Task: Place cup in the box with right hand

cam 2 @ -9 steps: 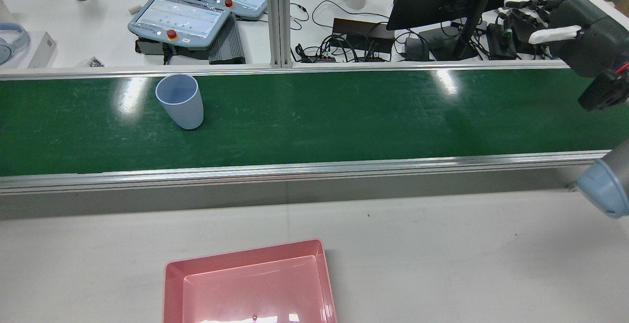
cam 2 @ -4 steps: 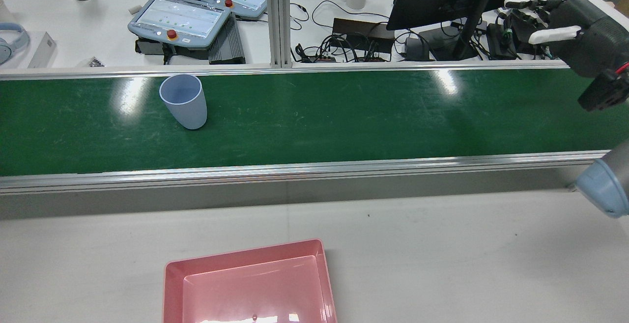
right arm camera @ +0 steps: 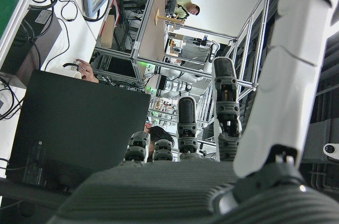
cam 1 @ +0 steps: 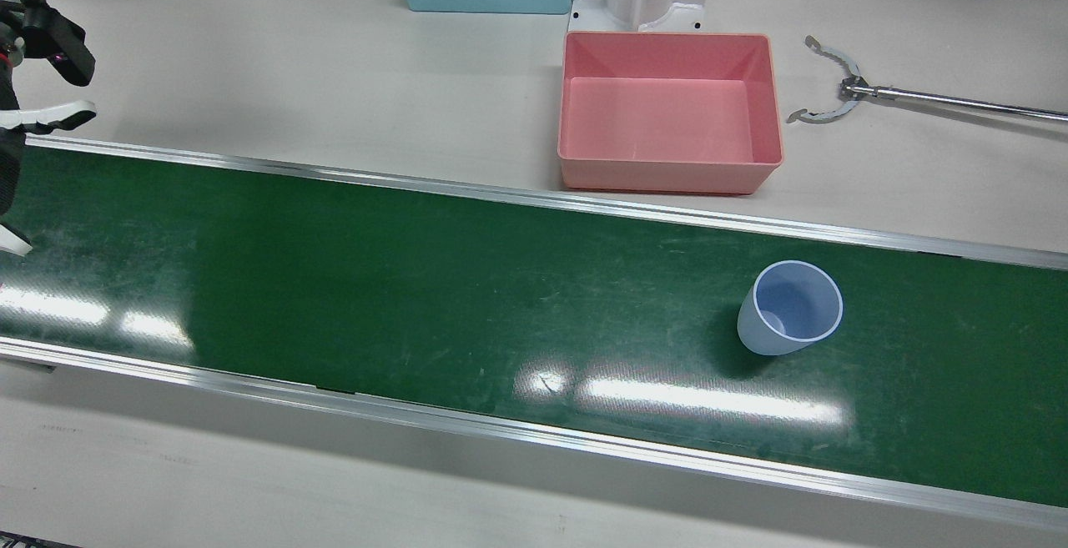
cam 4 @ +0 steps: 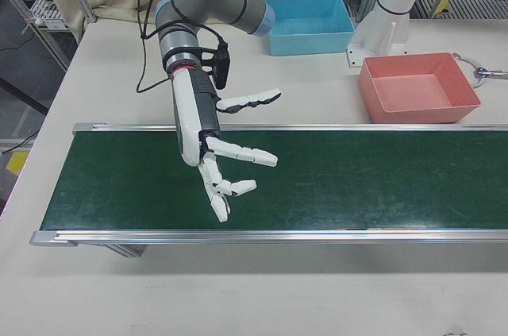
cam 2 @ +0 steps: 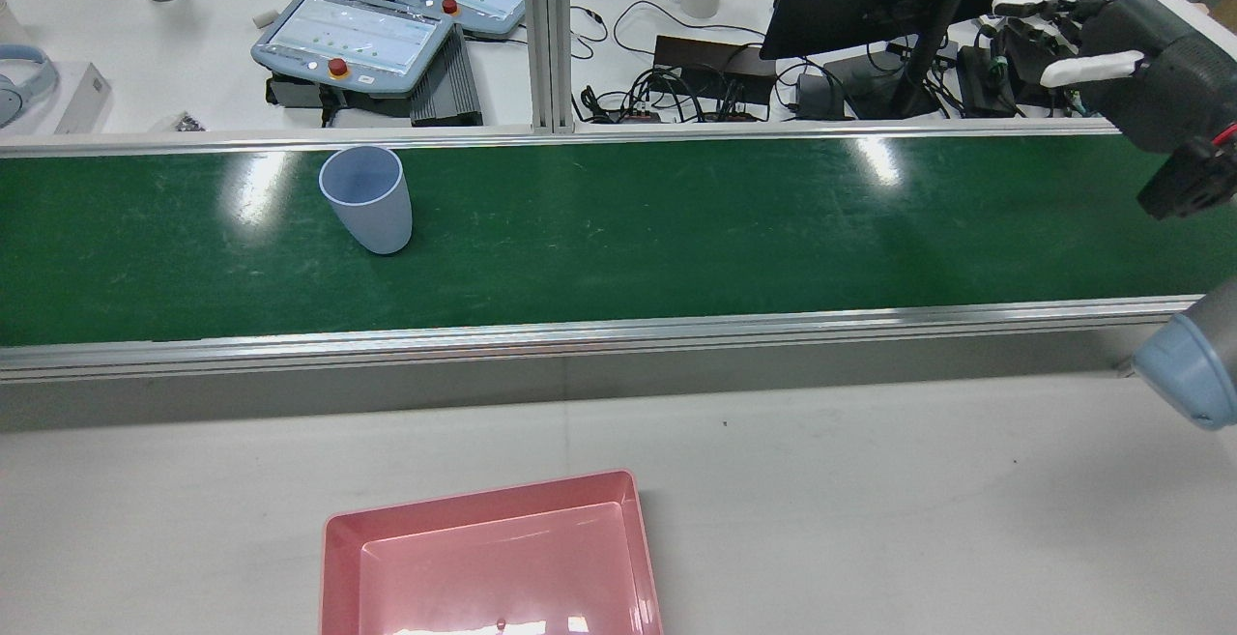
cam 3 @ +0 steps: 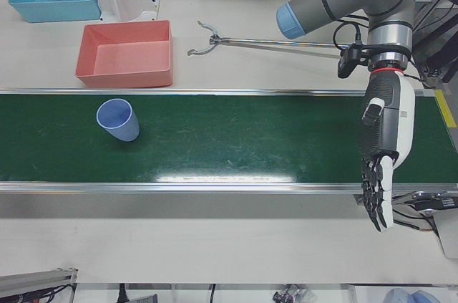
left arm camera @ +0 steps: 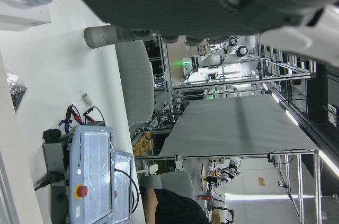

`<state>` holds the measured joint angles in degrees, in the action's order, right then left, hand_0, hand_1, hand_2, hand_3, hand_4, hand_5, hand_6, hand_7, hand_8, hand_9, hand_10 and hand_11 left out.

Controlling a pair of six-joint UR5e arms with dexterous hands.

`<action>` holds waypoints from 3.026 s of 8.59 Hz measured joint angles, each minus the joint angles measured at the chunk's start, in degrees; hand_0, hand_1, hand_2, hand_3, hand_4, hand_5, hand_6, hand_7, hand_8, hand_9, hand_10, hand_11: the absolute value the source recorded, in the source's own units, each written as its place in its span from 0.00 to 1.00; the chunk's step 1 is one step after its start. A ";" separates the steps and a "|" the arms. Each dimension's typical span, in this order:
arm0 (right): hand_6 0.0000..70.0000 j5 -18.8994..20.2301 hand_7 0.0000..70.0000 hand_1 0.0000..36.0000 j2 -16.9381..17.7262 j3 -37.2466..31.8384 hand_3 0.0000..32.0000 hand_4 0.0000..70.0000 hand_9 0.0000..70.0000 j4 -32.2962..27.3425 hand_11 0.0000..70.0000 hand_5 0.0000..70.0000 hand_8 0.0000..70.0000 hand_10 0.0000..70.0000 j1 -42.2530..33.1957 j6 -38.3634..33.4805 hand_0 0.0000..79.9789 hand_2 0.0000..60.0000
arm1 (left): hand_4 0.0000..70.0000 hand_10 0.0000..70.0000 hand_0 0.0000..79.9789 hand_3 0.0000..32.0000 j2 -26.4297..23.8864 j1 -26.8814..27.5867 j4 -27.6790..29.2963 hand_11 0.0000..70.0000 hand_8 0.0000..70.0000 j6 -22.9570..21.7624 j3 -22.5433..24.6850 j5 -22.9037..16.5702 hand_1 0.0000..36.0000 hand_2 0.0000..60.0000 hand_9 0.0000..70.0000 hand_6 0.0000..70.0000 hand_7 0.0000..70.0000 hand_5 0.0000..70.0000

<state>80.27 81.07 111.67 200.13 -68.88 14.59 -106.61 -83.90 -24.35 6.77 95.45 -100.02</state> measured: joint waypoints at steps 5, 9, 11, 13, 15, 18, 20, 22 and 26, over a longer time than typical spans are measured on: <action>0.15 0.06 0.67 0.36 -0.03 0.02 0.00 0.53 0.15 0.00 0.16 0.08 0.02 0.09 0.02 0.00 0.71 0.00 | 0.00 0.00 0.00 0.00 0.00 -0.02 -0.02 0.00 0.00 0.06 0.00 0.00 0.00 0.00 0.00 0.00 0.00 0.00; 0.15 0.06 0.68 0.36 -0.05 -0.15 0.00 0.53 0.15 0.00 0.16 0.08 0.02 0.09 0.03 0.00 0.71 0.00 | 0.00 0.00 0.00 0.00 0.00 0.00 0.01 0.00 0.00 0.08 0.00 0.00 0.00 0.00 0.00 0.00 0.00 0.00; 0.15 0.06 0.68 0.36 -0.11 -0.20 0.00 0.53 0.15 0.00 0.16 0.08 0.02 0.09 0.06 0.00 0.71 0.00 | 0.00 0.00 0.00 0.00 0.00 -0.03 0.01 0.00 0.00 0.09 0.00 0.00 0.00 0.00 0.00 0.00 0.00 0.00; 0.15 0.06 0.66 0.36 -0.04 -0.17 0.00 0.52 0.14 0.06 0.16 0.08 0.02 0.09 0.07 0.00 0.71 0.00 | 0.00 0.00 0.00 0.00 0.00 -0.02 0.01 0.00 0.00 0.09 0.00 0.00 0.00 0.00 0.00 0.00 0.00 0.00; 0.15 0.06 0.69 0.36 -0.14 -0.33 0.00 0.54 0.15 0.08 0.16 0.07 0.02 0.09 0.12 0.00 0.71 0.00 | 0.00 0.00 0.00 0.00 0.00 -0.02 0.01 0.00 0.00 0.09 0.00 0.00 0.00 0.00 0.00 0.00 0.00 0.00; 0.15 0.06 0.68 0.36 -0.08 -0.34 0.00 0.52 0.15 0.09 0.16 0.08 0.02 0.09 0.15 0.00 0.71 0.00 | 0.00 0.00 0.00 0.00 0.02 0.01 -0.02 0.00 0.00 0.09 0.00 0.00 0.00 0.00 0.00 0.00 0.00 0.00; 0.15 0.06 0.70 0.36 -0.16 -0.38 0.00 0.53 0.15 0.09 0.17 0.08 0.02 0.10 0.15 0.00 0.71 0.00 | 0.00 0.00 0.00 0.00 0.01 0.02 -0.01 0.00 0.00 0.09 0.00 0.00 0.00 0.00 0.00 0.00 0.00 0.00; 0.16 0.06 0.70 0.36 -0.20 -0.39 0.00 0.53 0.16 0.09 0.17 0.08 0.02 0.10 0.15 0.00 0.71 0.00 | 0.00 0.00 0.00 0.00 0.00 0.03 0.00 0.00 0.00 0.09 0.00 0.00 0.00 0.00 0.00 0.00 0.00 0.00; 0.15 0.06 0.67 0.36 -0.10 -0.25 0.00 0.50 0.13 0.09 0.16 0.08 0.01 0.10 0.15 0.00 0.71 0.00 | 0.00 0.00 0.00 0.00 0.00 -0.01 -0.02 0.00 0.00 0.05 0.00 0.00 0.00 0.00 0.00 0.00 0.00 0.00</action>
<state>80.33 80.96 111.41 200.21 -68.73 14.59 -106.61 -83.90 -24.38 6.81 95.45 -100.02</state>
